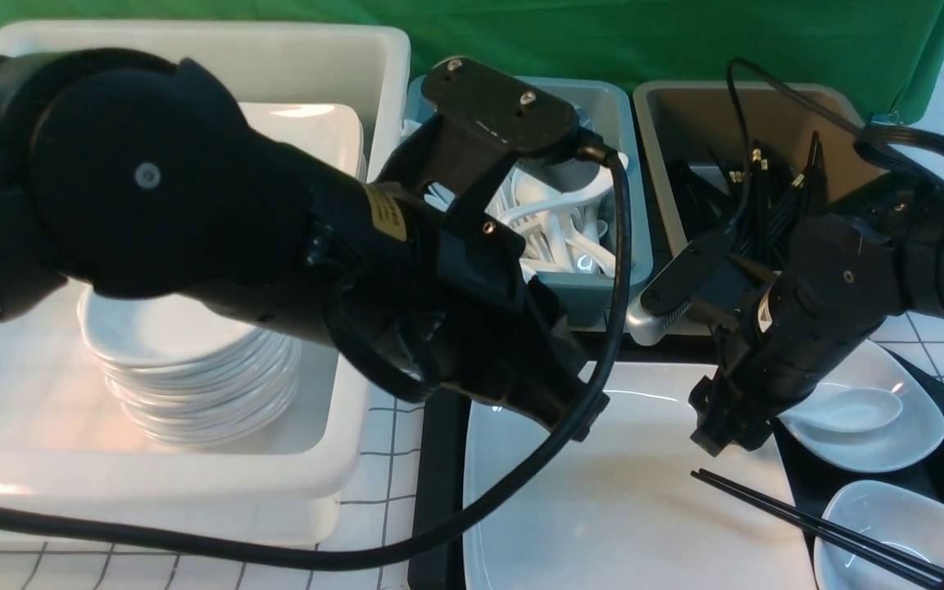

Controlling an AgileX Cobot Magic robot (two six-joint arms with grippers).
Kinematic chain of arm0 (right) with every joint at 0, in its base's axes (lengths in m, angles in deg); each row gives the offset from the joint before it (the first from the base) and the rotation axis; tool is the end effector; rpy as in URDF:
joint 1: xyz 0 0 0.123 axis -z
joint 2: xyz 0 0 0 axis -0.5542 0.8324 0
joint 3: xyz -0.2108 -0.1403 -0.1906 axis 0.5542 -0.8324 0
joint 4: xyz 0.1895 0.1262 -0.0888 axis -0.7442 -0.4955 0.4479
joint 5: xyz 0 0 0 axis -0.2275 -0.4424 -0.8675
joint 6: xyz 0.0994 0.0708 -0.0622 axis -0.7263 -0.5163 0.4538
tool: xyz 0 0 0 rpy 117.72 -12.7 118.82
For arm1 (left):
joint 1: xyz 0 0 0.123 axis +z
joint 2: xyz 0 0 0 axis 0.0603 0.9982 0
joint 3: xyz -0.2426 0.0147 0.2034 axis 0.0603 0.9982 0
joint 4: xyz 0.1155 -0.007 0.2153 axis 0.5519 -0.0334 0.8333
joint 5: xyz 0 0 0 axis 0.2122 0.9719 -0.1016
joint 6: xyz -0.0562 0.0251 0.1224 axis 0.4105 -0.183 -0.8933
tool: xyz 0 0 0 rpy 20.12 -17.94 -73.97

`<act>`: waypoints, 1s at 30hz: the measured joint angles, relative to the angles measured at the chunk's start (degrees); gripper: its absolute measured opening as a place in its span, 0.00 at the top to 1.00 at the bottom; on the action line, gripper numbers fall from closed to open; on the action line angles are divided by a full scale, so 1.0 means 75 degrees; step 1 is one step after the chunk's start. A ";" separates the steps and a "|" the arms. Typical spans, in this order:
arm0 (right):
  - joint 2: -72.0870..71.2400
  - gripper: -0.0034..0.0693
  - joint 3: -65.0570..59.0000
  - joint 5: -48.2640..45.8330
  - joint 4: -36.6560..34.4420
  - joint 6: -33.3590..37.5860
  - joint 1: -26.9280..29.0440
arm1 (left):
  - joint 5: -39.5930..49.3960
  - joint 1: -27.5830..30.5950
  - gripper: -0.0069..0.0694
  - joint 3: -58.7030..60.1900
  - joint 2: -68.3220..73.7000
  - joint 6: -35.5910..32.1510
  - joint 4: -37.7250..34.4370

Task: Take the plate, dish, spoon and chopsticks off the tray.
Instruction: Use the right arm to grab a soup spoon from the plate, then use the right arm to put the soup spoon into the small storage box in the middle

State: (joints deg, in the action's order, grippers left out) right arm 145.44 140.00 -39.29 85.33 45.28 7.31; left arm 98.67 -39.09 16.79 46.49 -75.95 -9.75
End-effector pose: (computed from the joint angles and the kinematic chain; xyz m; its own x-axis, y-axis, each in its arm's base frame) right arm 0.3285 0.1464 0.1836 -0.6022 -0.7648 -0.2291 -0.7340 0.6432 -0.2179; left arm 0.2152 -0.2385 0.3391 -0.5140 0.4758 -0.7138 0.7772 0.6105 -0.1526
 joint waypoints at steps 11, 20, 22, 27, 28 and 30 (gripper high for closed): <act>0.0251 0.64 0.0007 0.0118 0.0526 0.0262 0.0000 | -0.0061 0.0000 0.91 0.0000 0.0000 0.0006 0.0061; 0.0012 0.78 0.0016 0.0253 0.0571 0.0255 -0.0014 | -0.0193 0.0000 0.91 0.0000 0.0000 0.0006 0.0082; -0.0194 0.78 0.0016 0.0396 0.0571 0.0255 -0.0014 | -0.0255 0.0000 0.91 0.0000 0.0006 0.0006 0.0082; -0.0575 0.78 0.0016 0.0715 0.0565 0.0255 -0.0014 | -0.0313 0.0000 0.91 0.0000 0.0006 0.0006 0.0082; -0.0622 0.78 0.0016 0.0742 0.0557 0.0255 -0.0014 | -0.0313 0.0000 0.91 0.0000 0.0006 0.0006 0.0082; -0.0692 0.78 0.0058 0.0749 0.0552 0.0255 -0.0014 | -0.0313 0.0000 0.91 0.0000 0.0006 0.0015 0.0082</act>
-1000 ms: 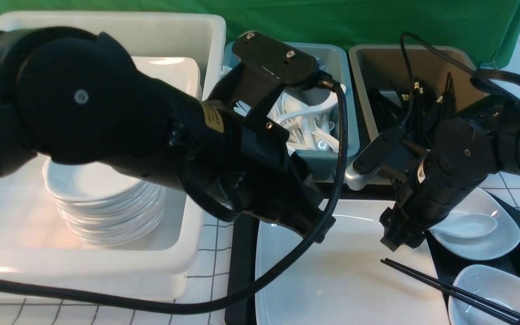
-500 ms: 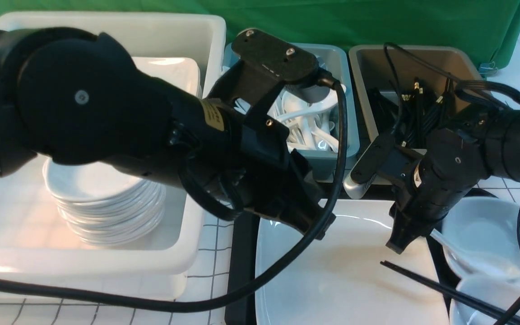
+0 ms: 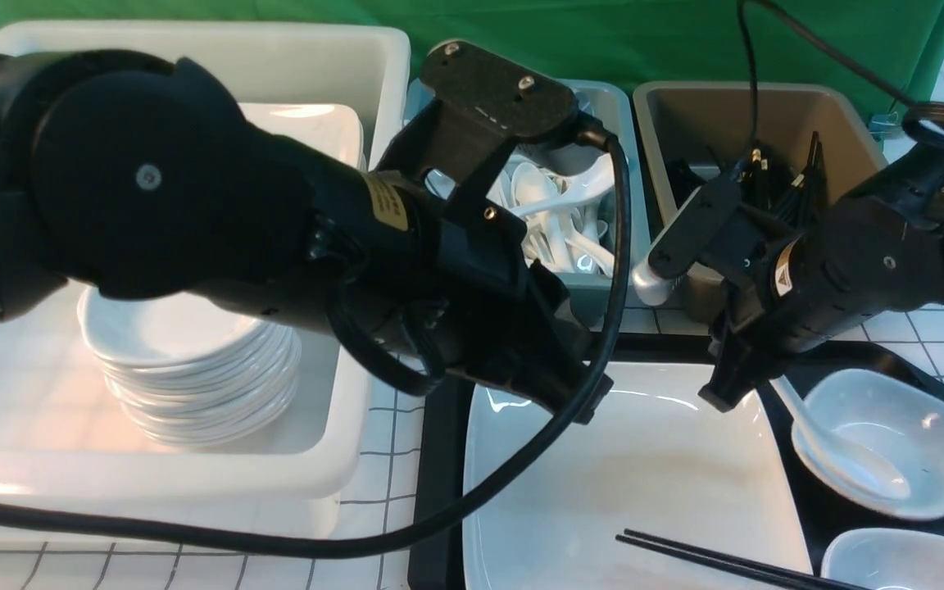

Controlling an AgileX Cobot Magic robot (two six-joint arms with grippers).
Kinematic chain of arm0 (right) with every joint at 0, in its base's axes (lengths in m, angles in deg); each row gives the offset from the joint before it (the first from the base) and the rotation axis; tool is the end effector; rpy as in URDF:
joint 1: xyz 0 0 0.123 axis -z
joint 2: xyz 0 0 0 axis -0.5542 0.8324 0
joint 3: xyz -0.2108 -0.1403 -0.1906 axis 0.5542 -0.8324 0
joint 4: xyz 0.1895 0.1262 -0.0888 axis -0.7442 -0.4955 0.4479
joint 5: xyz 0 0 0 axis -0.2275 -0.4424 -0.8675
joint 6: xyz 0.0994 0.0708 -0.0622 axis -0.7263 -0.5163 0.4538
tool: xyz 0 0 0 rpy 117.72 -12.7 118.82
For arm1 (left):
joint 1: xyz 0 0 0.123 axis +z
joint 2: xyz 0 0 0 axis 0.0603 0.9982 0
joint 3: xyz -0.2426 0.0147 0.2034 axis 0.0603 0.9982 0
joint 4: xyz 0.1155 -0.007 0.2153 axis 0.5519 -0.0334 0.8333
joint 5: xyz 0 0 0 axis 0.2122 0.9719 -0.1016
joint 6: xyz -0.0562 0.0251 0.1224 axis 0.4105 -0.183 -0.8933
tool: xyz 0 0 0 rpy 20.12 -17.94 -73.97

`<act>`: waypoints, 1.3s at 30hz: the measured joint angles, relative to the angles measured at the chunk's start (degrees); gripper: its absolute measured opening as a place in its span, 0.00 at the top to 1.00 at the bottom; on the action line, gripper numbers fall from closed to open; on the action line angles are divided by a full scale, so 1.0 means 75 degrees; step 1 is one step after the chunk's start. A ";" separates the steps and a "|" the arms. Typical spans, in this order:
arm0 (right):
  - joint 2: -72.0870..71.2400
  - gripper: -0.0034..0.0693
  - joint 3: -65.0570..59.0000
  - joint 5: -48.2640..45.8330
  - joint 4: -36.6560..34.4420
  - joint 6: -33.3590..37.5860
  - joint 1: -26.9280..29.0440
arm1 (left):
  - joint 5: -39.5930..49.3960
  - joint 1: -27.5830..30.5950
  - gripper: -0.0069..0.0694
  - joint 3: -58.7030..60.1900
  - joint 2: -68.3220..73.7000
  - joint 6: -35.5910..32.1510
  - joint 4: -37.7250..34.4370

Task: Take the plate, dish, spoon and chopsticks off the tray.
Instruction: Use the right arm to put the soup spoon into the small storage box in the middle

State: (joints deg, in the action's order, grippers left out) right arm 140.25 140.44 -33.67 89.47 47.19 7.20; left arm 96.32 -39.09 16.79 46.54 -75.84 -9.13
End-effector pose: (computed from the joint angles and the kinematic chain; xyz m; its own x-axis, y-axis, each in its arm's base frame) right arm 0.3364 0.1468 0.2247 -0.4767 -0.8033 -0.3571 -0.7293 0.5882 -0.3495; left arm 0.2198 -0.2395 0.3422 -0.4951 0.4564 -0.7393 0.7736 0.6189 -0.1360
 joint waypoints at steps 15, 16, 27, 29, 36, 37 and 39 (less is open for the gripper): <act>-0.0845 0.78 0.1879 0.0096 -0.2182 0.0565 0.0000 | 0.0175 0.1127 0.91 0.0000 -0.0156 0.0833 0.0246; -0.0807 0.78 0.2083 0.0189 -0.2757 0.0853 0.0000 | 0.0243 0.1399 0.91 0.0000 -0.0256 0.0840 0.0272; 0.0808 0.78 0.3798 0.1725 -0.5563 0.2245 -0.0048 | 0.0379 0.2778 0.91 -0.0006 -0.0903 0.0330 0.0439; 0.1247 0.78 0.4055 0.2160 -0.5578 0.2238 -0.0048 | 0.0406 0.2777 0.91 -0.0006 -0.0911 0.0221 0.0489; 0.1768 0.68 0.4220 0.3270 -0.5595 0.2015 -0.0048 | 0.0406 0.2785 0.91 -0.0006 -0.0911 0.0189 0.0528; 0.1777 0.63 0.4220 0.3373 -0.5597 0.1995 -0.0048 | 0.0406 0.2792 0.91 -0.0006 -0.0911 0.0189 0.0549; 0.1777 0.47 0.4228 0.3505 -0.5597 0.1994 -0.0048 | 0.0406 0.2791 0.91 -0.0006 -0.0911 0.0189 0.0555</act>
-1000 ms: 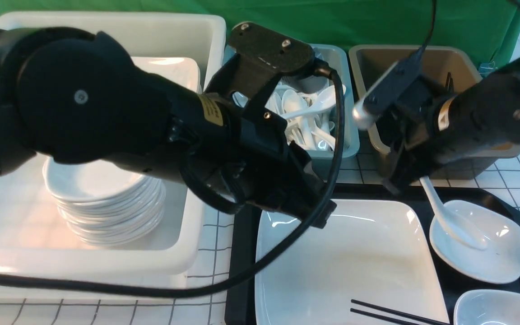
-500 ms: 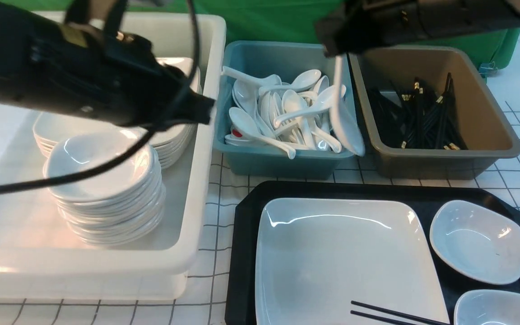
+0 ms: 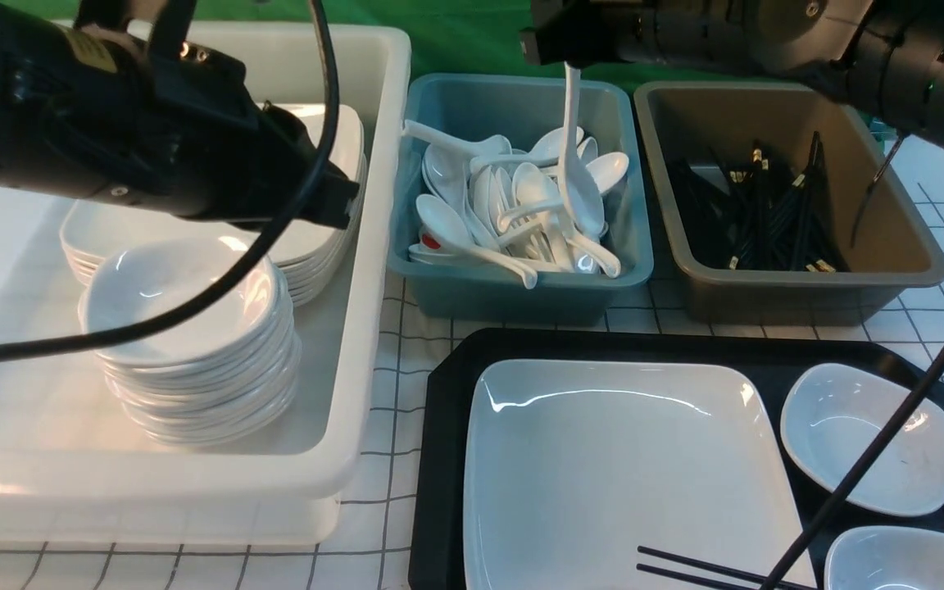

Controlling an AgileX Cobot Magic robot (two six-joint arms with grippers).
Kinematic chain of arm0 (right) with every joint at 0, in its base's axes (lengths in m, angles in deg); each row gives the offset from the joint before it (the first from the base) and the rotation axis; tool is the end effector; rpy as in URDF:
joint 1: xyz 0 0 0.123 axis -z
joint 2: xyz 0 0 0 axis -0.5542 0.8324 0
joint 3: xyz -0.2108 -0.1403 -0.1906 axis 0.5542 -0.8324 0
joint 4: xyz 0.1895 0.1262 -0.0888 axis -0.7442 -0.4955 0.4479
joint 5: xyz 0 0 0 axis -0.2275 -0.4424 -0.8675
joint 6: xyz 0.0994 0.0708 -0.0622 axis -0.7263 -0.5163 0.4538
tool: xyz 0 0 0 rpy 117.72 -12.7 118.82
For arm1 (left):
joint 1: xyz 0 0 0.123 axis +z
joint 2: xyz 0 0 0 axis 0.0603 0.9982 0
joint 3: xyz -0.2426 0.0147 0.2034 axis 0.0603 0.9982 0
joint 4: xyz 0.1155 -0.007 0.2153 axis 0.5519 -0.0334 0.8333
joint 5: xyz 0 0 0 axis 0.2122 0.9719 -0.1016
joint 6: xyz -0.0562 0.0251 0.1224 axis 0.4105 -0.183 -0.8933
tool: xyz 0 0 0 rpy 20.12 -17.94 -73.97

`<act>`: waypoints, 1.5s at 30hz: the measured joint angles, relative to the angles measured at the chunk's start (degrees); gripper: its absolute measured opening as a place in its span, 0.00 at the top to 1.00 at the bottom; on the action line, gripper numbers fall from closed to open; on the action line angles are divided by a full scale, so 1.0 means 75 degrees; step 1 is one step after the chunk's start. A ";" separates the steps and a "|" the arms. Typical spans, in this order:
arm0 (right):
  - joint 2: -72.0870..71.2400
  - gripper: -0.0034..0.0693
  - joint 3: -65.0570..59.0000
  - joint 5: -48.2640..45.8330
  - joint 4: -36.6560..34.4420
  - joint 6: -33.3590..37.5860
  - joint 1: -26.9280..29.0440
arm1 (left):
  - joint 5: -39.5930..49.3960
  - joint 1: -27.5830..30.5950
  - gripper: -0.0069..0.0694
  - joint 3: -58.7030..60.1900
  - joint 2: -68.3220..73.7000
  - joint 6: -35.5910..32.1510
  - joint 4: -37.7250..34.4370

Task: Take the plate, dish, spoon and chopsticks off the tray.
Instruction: Use the right arm to put the soup spoon into the small storage box in the middle, then use the right arm to grab a pair of chopsticks from the plate

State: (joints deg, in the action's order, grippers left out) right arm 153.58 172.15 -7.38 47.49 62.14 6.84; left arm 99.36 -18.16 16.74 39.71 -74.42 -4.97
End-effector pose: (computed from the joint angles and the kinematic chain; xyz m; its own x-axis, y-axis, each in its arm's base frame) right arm 0.4571 0.2426 0.3570 -0.1862 -0.2193 -0.9577 -0.5381 0.8383 -0.0874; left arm 0.2619 -0.1292 0.3722 -0.5636 0.2714 -0.7802 0.5138 0.8548 -0.0738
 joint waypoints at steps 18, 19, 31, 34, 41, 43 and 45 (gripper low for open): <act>-0.1986 0.93 -0.0123 -0.7469 0.2297 -0.0827 0.0743 | 0.1039 0.0000 0.91 0.0000 0.0000 -0.0772 -0.0953; -0.2119 0.94 -0.0350 -0.7715 0.2345 -0.0800 0.0794 | 0.1148 -0.0022 0.91 0.0000 0.0000 -0.1011 -0.1356; -0.4339 0.73 -0.4622 -0.8087 0.3297 -0.0564 0.1081 | 0.1096 -0.2444 0.91 0.0643 0.0194 -0.1413 -0.1892; -0.4460 0.57 -0.5592 -0.7939 0.3398 -0.0572 0.1167 | 0.0880 -0.2813 0.91 0.0706 0.0283 -0.1309 -0.1892; -0.4505 0.37 -0.7556 -0.6287 0.3447 -0.0001 0.1201 | 0.0765 -0.3022 0.91 0.0714 0.0370 -0.1313 -0.1634; -0.4508 0.36 -0.7863 -0.5809 0.3463 0.0075 0.1201 | 0.0757 -0.3022 0.91 0.0714 0.0370 -0.1313 -0.1580; -0.4514 0.36 -0.8031 -0.5514 0.3463 0.0139 0.1201 | 0.0745 -0.3022 0.91 0.0730 0.0370 -0.1320 -0.1570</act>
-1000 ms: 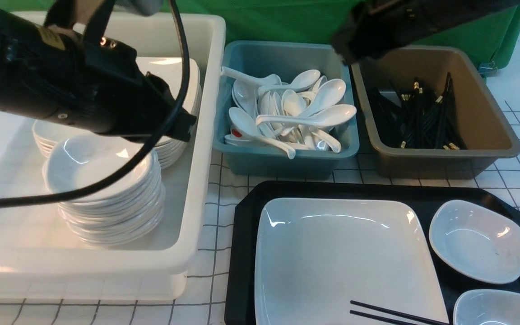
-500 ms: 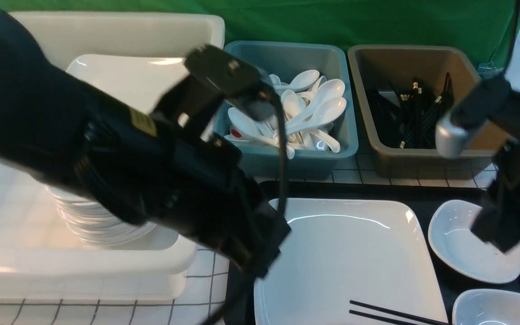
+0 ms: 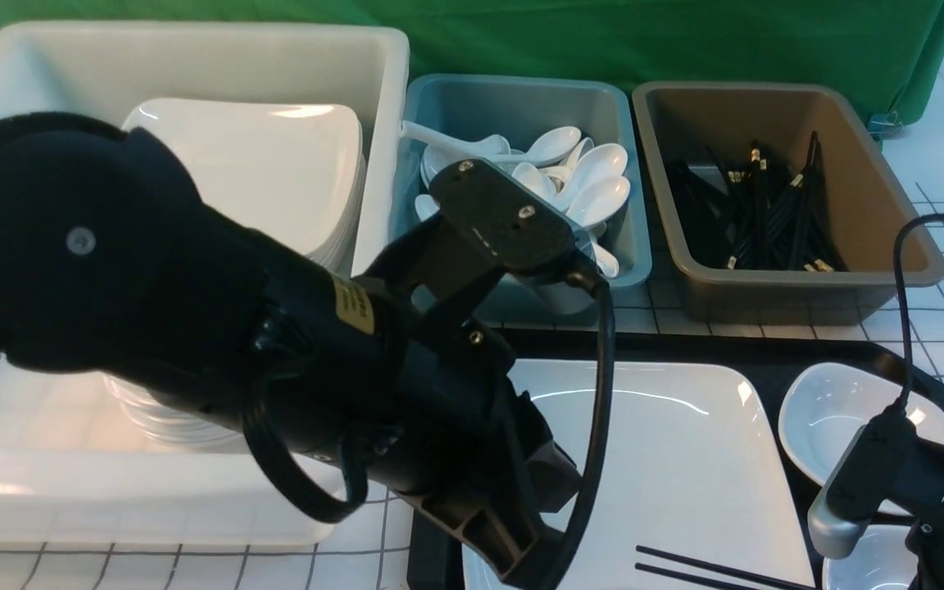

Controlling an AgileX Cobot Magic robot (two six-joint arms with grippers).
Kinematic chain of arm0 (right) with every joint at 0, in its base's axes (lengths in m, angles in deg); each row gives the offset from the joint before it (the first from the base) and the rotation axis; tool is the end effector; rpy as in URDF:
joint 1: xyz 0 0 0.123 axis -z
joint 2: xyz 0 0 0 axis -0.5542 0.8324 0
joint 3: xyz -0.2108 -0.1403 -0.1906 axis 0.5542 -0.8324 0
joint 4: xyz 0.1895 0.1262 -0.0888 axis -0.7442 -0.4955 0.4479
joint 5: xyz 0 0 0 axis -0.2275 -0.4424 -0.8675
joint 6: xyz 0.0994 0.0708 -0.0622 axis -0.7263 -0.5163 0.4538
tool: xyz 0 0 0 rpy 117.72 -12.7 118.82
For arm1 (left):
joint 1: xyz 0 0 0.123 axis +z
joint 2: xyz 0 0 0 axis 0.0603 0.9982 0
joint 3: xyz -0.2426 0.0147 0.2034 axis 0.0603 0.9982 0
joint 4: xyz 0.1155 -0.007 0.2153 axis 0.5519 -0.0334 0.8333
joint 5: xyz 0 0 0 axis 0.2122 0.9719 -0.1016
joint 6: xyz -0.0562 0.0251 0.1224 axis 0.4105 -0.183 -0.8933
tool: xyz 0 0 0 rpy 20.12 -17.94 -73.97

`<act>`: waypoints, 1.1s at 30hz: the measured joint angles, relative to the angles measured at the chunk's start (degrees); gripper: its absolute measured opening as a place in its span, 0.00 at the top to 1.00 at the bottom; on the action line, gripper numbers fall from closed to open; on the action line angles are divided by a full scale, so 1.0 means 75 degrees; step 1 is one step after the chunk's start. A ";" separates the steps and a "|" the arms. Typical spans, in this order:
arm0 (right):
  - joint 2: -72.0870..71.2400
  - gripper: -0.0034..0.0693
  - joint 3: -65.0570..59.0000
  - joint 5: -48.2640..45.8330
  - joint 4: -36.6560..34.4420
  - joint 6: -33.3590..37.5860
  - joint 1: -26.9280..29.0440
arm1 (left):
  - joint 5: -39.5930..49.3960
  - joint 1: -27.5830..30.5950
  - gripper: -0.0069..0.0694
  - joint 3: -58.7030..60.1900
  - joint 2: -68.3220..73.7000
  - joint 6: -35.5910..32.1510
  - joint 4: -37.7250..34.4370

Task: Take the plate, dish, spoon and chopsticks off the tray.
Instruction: Use the right arm to grab a pair of chopsticks from the plate

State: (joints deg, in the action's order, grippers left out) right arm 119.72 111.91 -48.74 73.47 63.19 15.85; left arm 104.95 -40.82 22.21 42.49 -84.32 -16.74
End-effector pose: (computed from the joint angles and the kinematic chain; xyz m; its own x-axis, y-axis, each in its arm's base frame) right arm 0.1756 0.0613 0.1822 -0.6124 -0.7849 -0.0947 -0.7868 0.6167 -0.0235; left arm 0.1722 -0.2307 0.3245 -0.4854 0.5810 -0.6533 0.8512 0.4847 -0.2014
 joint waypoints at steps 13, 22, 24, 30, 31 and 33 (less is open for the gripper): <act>0.0000 0.36 -0.0217 0.1098 0.0075 0.0048 0.0000 | 0.0024 0.0000 0.91 0.0026 0.0000 -0.0541 0.0006; 0.0218 0.36 -0.0219 0.1098 0.0075 0.0049 0.0000 | 0.0430 0.0000 0.91 0.0063 0.0200 -0.0252 0.0056; 0.0278 0.36 -0.0219 0.1121 0.0075 0.0049 0.0000 | 0.0422 0.0000 0.91 0.0083 0.0219 -0.0185 0.0056; 0.0438 0.38 -0.0219 0.1383 0.0075 0.0056 0.0000 | 0.0422 0.0000 0.91 0.0122 0.0221 -0.0080 0.0056; 0.0460 0.40 -0.0219 0.1413 0.0075 0.0056 0.0000 | 0.0415 0.0000 0.91 0.0122 0.0221 -0.0066 0.0056; 0.0484 0.46 -0.0219 0.1422 0.0075 0.0056 0.0000 | 0.0415 0.0000 0.91 0.0122 0.0221 -0.0056 0.0056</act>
State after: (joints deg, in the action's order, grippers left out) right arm 123.36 110.27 -38.08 74.03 63.61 15.85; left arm 108.06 -40.82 23.13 44.15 -84.74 -16.32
